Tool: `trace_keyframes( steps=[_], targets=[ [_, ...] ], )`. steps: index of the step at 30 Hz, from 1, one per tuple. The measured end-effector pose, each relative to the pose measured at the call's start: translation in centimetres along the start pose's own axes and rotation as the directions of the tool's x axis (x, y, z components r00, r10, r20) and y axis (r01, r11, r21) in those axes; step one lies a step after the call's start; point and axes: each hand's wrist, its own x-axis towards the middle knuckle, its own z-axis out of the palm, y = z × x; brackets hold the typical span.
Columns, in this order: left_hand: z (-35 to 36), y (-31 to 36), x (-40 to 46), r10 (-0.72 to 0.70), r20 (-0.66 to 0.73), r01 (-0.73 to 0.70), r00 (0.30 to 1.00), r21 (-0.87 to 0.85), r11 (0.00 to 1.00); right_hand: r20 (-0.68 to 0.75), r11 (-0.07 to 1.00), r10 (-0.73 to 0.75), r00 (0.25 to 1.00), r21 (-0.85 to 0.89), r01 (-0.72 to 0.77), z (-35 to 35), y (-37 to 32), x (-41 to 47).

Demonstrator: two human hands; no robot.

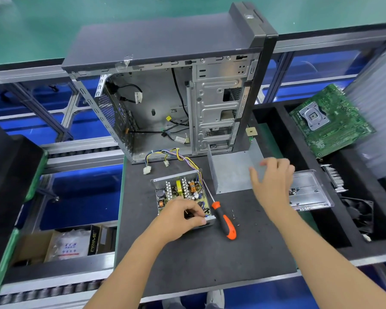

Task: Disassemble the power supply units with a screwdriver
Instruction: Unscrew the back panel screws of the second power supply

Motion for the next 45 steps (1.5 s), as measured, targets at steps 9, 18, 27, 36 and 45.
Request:
trace_keyframes(
  steps=[9, 18, 27, 36, 45],
  targets=[
    [-0.6, -2.0, -0.7, 0.086, -0.074, -0.078, 0.994, 0.097, 0.992, 0.501, 0.995, -0.072, 0.862, -0.029, 0.100, 1.8, -2.1, -10.3],
    [0.1, -2.3, -1.4, 0.052, -0.047, -0.035, 0.998, 0.302, 0.953, 0.621, 0.997, 0.064, 0.781, -0.009, -0.074, 2.4, -3.7, -10.3],
    [0.4, -2.5, -1.8, 0.022, -0.082, 0.012, 0.996, 0.396, 0.918, 0.620, 0.924, 0.167, 0.767, 0.173, -0.341, 2.1, -3.6, -11.4],
    [0.8, -2.7, -2.8, 0.045, -0.099, 0.009, 0.994, 0.492, 0.871, 0.532, 0.821, 0.168, 0.830, 0.390, -0.417, 0.8, -1.9, -12.5],
    [1.5, -2.1, -4.0, 0.047, -0.253, 0.078, 0.966, 0.461, 0.884, 0.488, 0.649, 0.157, 0.859, 0.605, -0.462, -1.4, -2.0, -12.0]
  ],
)
